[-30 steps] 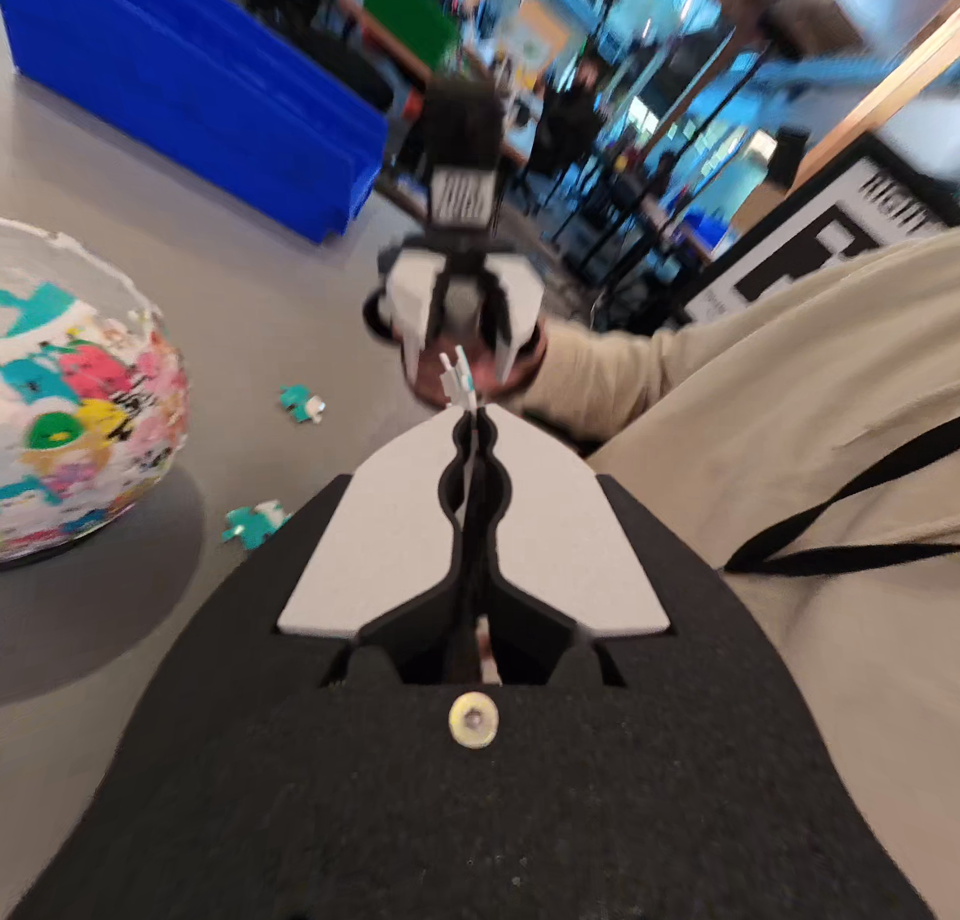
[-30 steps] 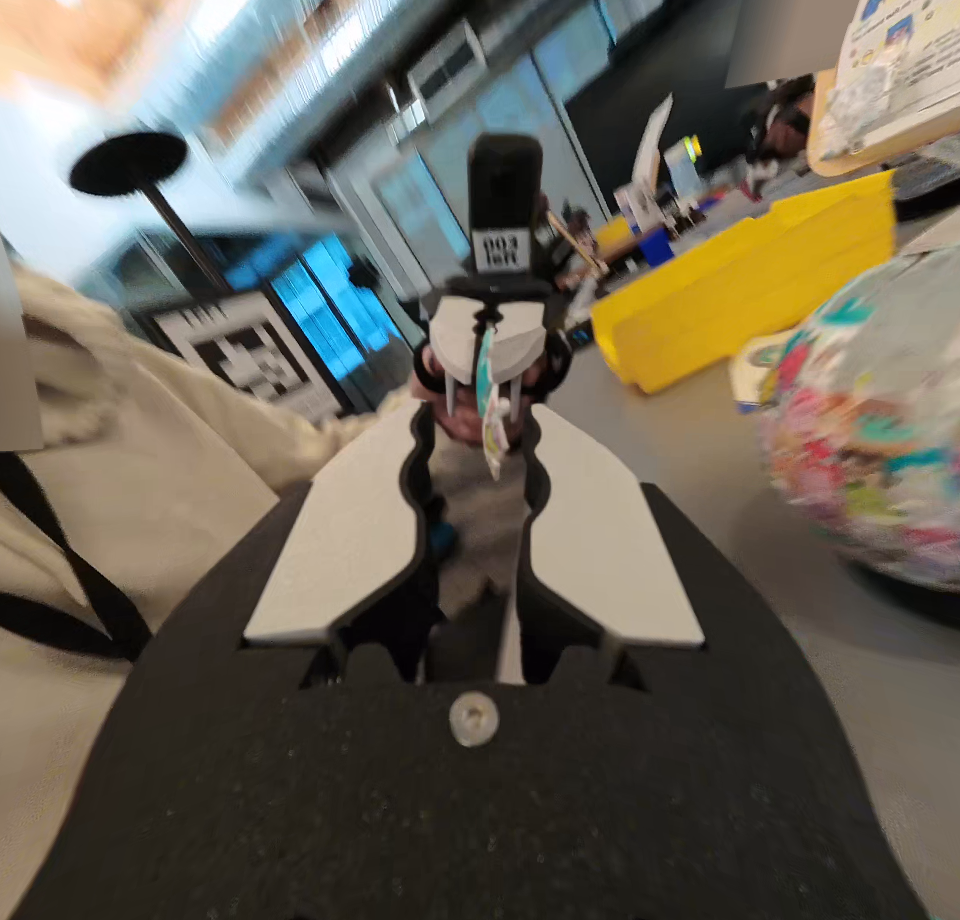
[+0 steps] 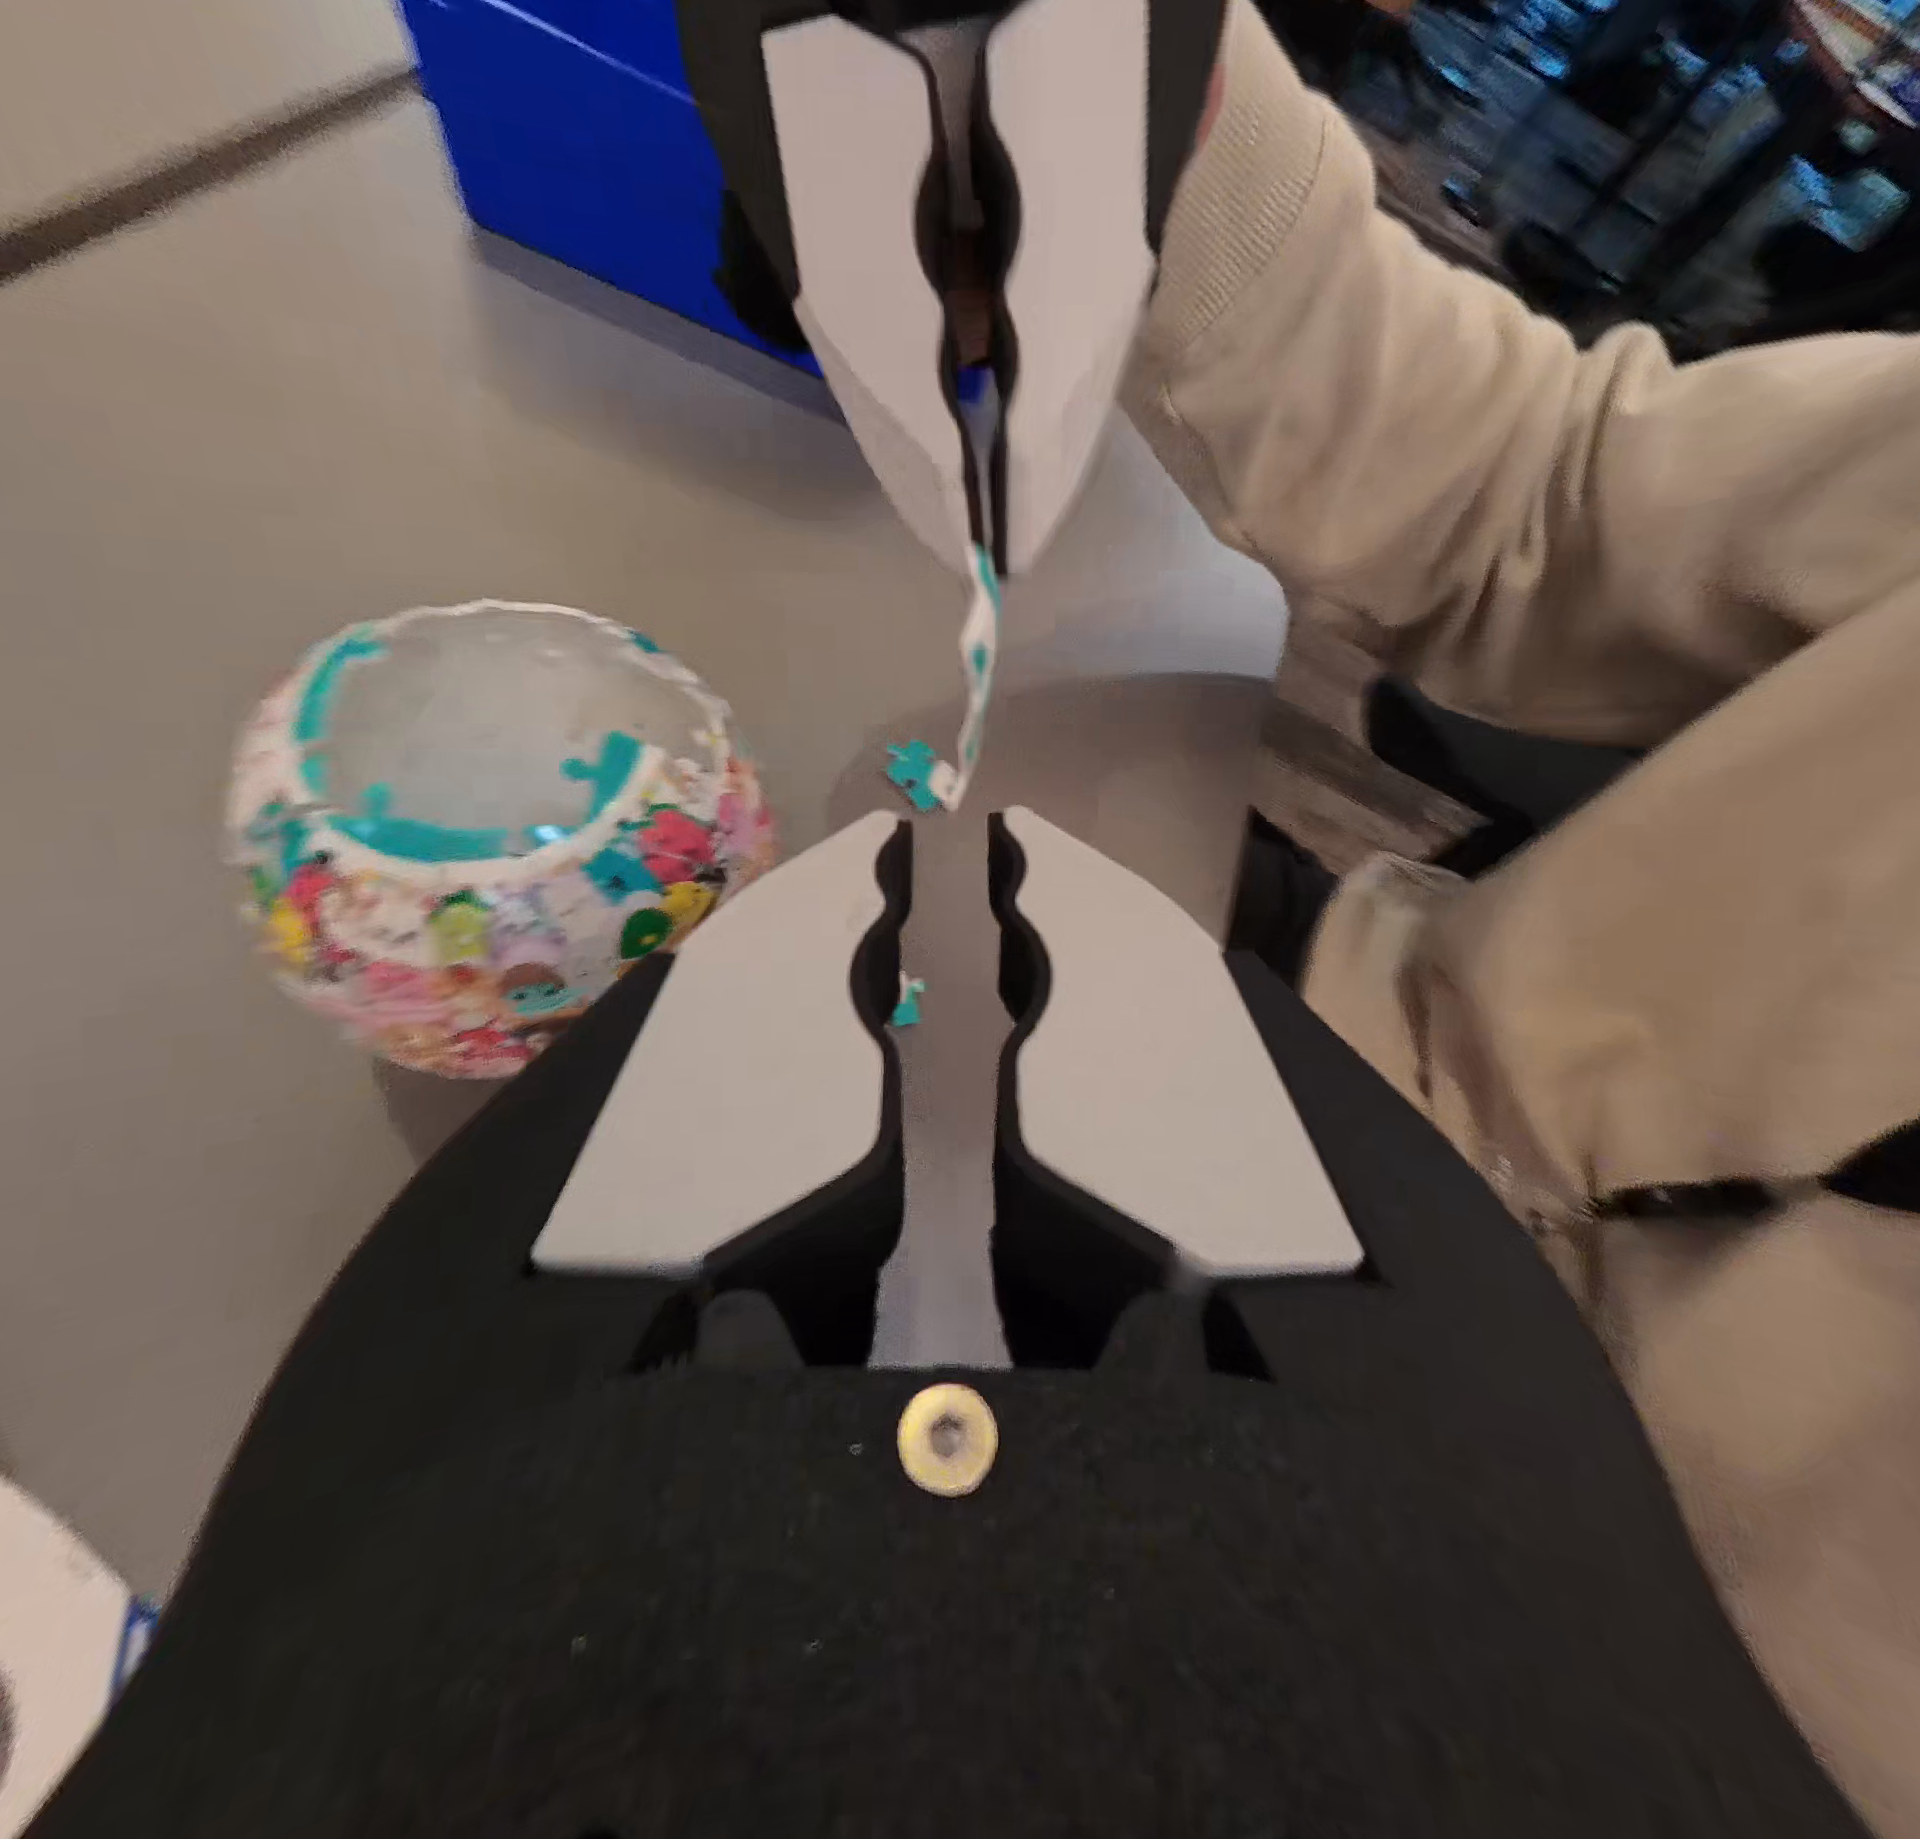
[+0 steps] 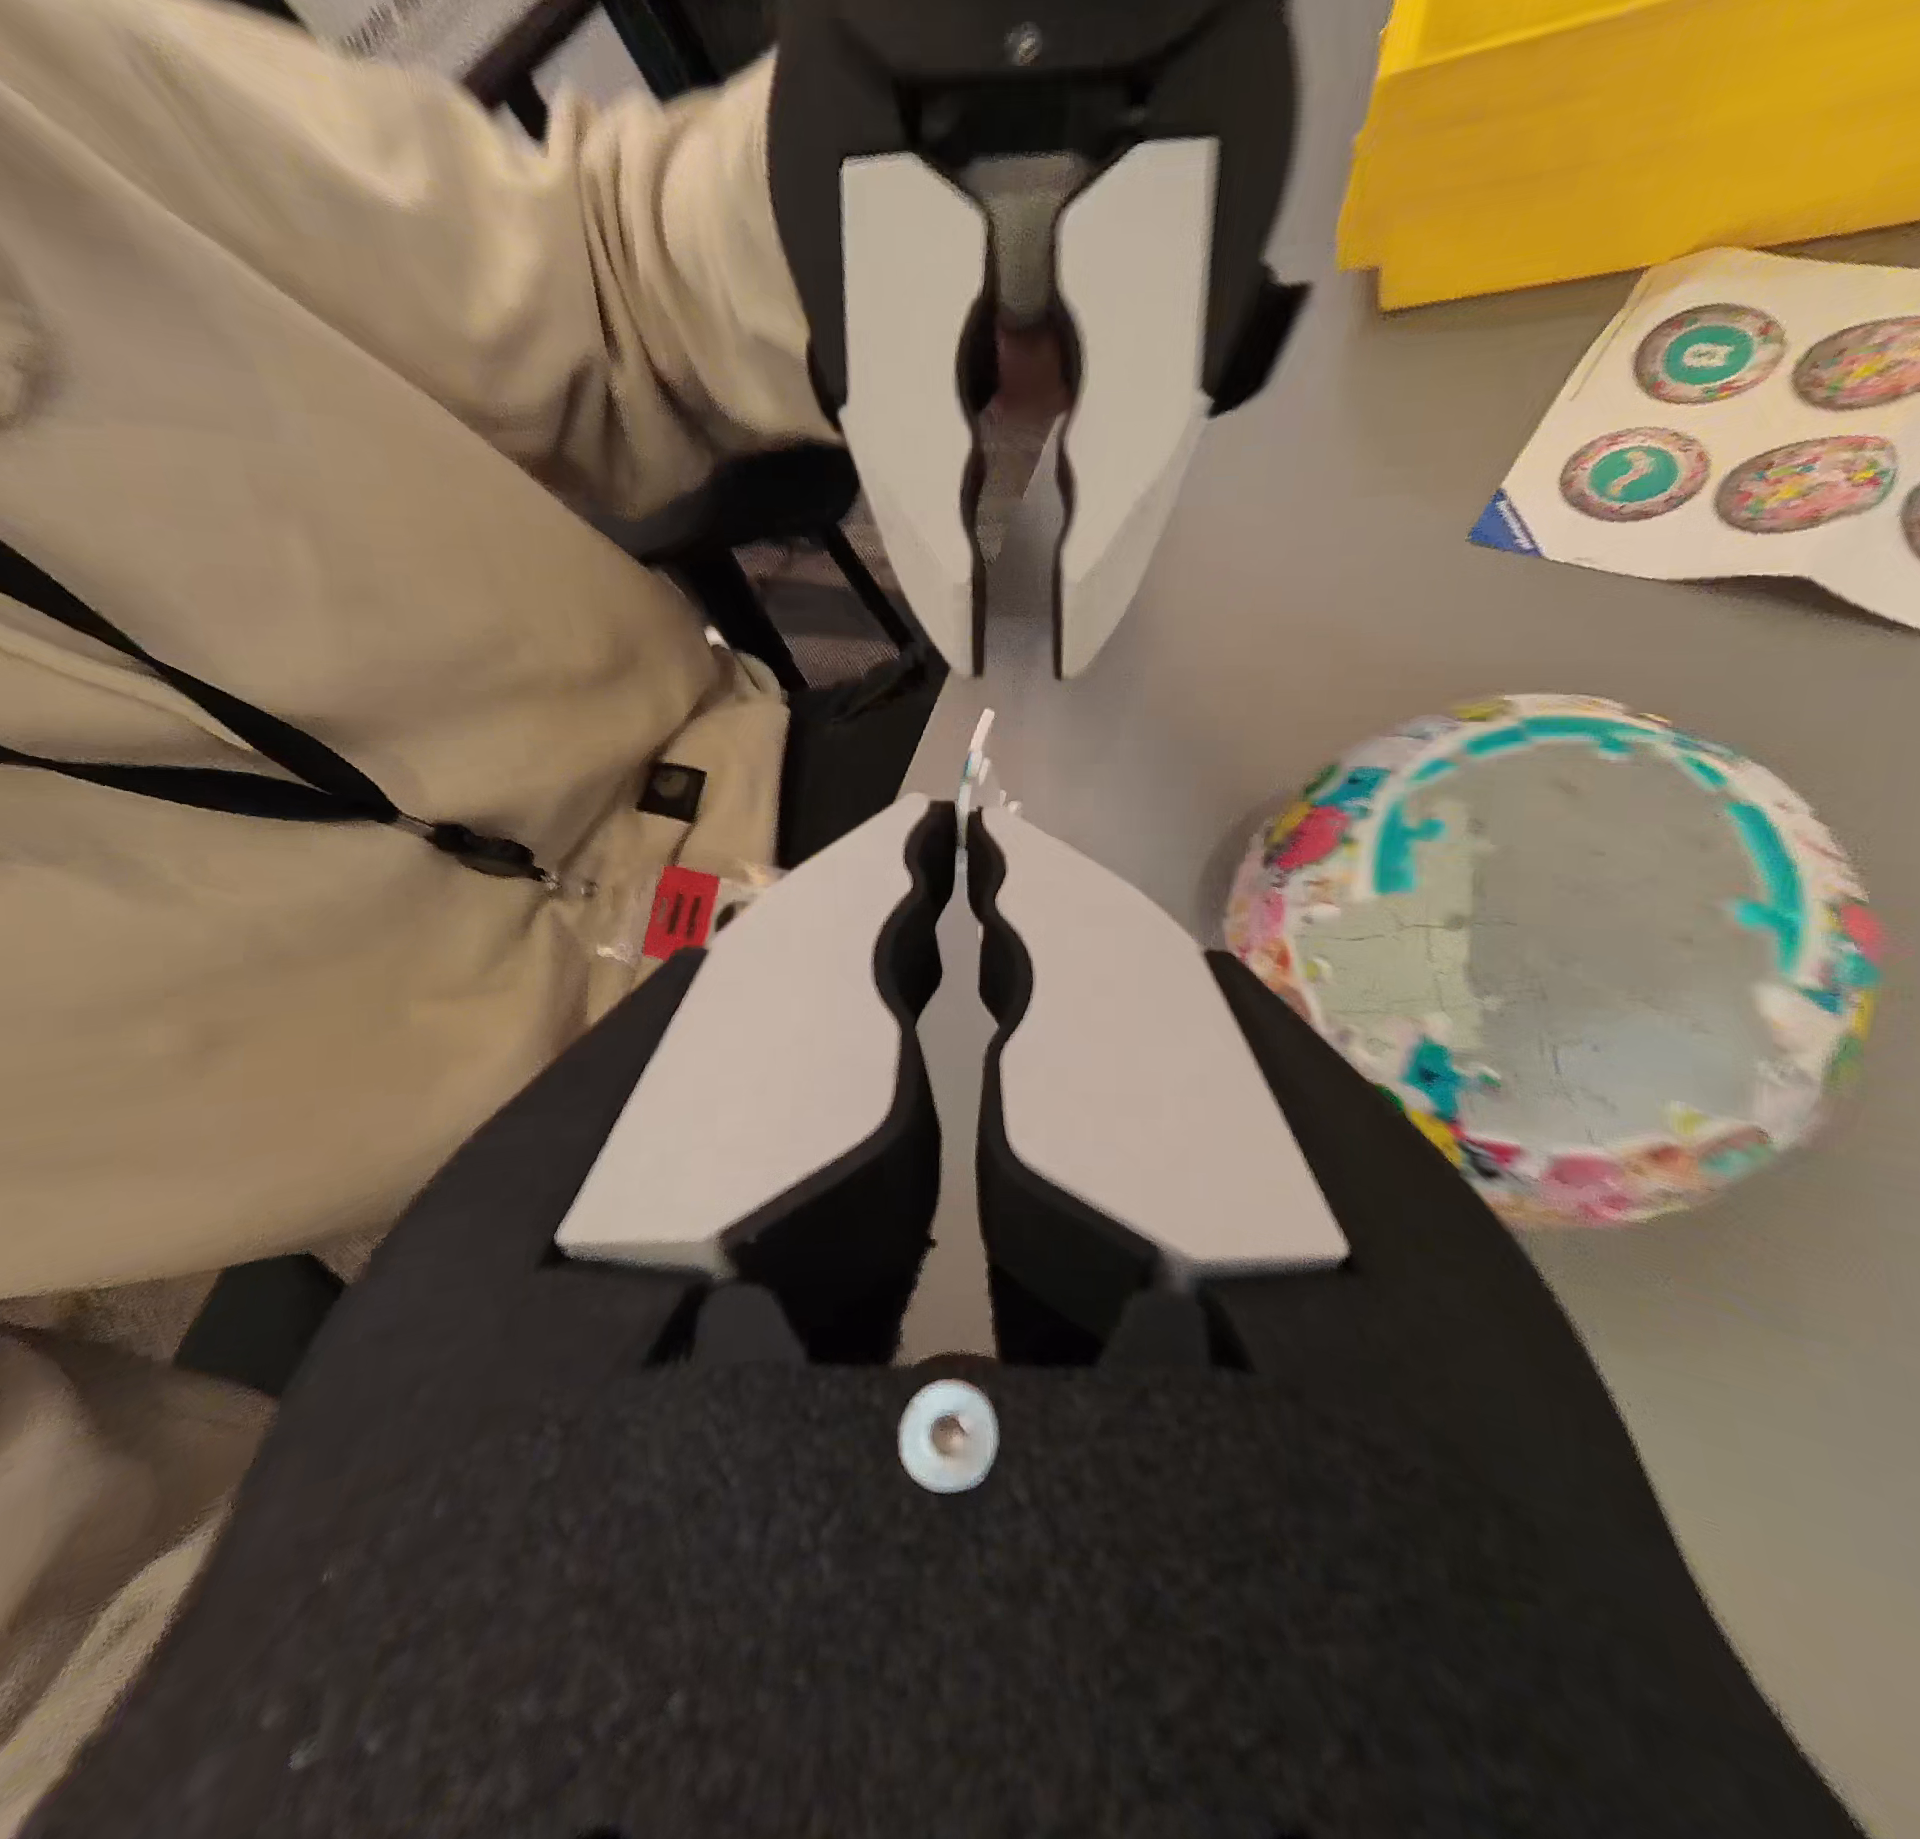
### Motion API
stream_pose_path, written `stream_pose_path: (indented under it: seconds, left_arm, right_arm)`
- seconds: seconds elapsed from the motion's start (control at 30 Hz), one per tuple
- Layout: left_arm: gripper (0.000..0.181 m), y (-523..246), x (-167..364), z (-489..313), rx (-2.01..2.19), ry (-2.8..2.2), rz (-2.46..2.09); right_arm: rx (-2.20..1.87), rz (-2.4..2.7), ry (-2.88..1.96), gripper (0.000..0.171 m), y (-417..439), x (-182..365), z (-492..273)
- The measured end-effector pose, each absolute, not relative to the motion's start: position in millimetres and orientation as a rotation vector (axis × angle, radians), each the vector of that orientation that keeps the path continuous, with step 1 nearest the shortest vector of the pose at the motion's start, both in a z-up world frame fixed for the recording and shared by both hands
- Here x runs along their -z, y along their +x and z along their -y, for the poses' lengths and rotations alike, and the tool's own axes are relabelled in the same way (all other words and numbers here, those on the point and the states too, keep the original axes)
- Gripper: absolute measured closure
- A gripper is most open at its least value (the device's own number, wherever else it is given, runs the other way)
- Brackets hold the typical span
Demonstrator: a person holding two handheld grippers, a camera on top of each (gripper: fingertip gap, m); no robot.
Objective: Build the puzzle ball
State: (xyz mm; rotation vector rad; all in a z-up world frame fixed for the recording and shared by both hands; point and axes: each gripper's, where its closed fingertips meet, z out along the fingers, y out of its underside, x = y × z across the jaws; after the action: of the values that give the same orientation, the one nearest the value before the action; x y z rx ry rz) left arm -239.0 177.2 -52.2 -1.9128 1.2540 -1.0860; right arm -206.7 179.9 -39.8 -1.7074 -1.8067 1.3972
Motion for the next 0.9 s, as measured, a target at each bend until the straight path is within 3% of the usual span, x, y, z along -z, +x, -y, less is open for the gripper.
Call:
stream_pose_path:
  seconds: [0.1,0.27,0.5,0.9]
  left_arm:
    - [0.179,-244,60,-184,1.033,-1.876,-1.149]
    - [0.178,-233,73,-188,1.027,-1.836,-1.038]
    - [0.181,-215,83,-197,0.671,-1.753,-1.127]
    - [0.181,-219,83,-231,0.541,-1.795,-1.076]
  right_arm:
    - [-1.563,1.691,-1.706,0.169,-197,34,-215]
    - [-1.848,1.584,-1.642,0.169,-196,40,-248]
    - [-2.039,1.607,-1.669,0.169,-205,55,-262]
    - [-2.079,1.644,-1.687,0.169,-203,71,-265]
